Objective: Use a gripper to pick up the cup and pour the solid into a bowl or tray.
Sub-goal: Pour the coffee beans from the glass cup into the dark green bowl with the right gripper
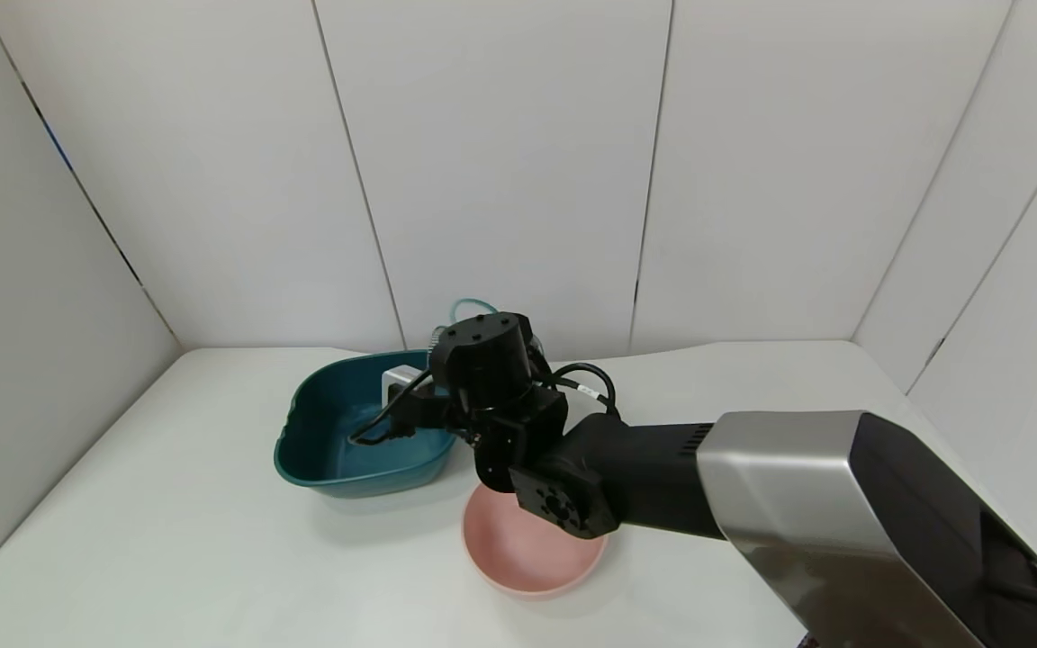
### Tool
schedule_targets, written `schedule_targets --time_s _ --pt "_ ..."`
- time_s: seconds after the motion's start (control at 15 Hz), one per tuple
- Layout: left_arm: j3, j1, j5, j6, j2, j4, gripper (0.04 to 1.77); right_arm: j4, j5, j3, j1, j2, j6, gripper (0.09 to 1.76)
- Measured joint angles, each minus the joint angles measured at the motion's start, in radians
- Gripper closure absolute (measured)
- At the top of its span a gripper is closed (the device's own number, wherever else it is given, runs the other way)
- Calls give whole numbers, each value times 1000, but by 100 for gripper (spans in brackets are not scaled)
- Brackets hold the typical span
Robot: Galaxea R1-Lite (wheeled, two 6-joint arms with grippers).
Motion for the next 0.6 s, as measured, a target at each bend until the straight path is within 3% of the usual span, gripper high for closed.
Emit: schedule_targets --time_s 0.6 --pt "0 0 0 0 0 0 9 -58 -71 0 28 34 -160 49"
